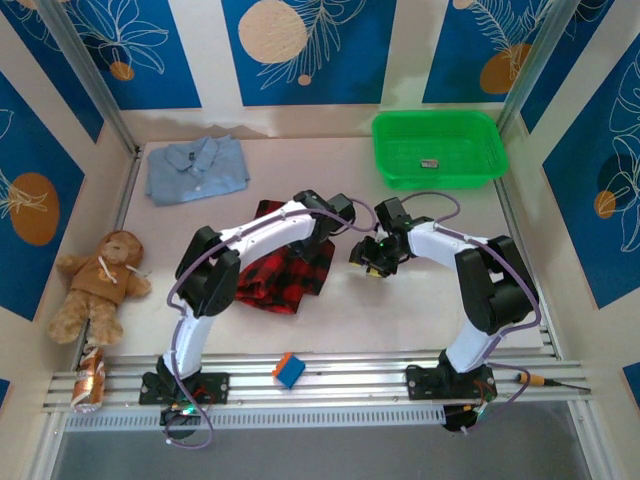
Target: Fold and stack the long sleeve shirts
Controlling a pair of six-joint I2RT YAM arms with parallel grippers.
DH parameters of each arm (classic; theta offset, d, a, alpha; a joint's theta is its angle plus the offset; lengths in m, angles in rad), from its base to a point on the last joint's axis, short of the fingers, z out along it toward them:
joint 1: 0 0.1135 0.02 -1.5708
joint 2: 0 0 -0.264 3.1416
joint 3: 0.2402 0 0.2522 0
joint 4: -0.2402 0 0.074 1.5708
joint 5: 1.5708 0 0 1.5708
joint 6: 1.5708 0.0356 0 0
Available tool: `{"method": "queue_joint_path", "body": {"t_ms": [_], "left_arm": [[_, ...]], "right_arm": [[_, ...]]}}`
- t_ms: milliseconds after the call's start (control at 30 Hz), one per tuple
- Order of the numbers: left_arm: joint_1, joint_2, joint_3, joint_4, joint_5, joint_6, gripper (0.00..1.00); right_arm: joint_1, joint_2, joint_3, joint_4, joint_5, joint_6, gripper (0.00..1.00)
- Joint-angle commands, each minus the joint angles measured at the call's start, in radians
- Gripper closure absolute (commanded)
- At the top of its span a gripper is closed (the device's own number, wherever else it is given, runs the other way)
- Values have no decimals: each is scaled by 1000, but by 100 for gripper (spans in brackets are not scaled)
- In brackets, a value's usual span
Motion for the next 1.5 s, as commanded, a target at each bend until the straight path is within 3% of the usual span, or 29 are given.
{"method": "queue_joint_path", "body": {"t_ms": [0,800,933,1033,1100,1200,1233,1300,1367,1467], "left_arm": [[-31,-1,9,7,25,-28,100],[-150,-193,-273,210,88,-90,99],[-158,-266,-373,272,150,-96,87],[-160,-358,-465,323,209,-106,61],[-161,-442,-526,372,272,-109,51],[-160,-575,-604,455,416,-126,21],[-160,-619,-627,491,474,-133,5],[-156,-703,-668,550,558,-139,3],[-122,-782,-685,555,554,-159,0],[25,-848,-692,522,553,-204,1]], "right_arm": [[-14,6,-19,15,-24,10,48],[4,203,50,147,-79,143,49],[0,230,77,150,-80,156,49],[-5,250,101,137,-79,149,49],[-11,250,110,126,-69,143,49],[-30,228,110,106,-50,126,49],[-40,217,108,101,-45,120,48],[-58,190,105,79,-28,105,48],[-72,130,84,54,16,96,48],[-72,-13,57,-4,90,82,49]]}}
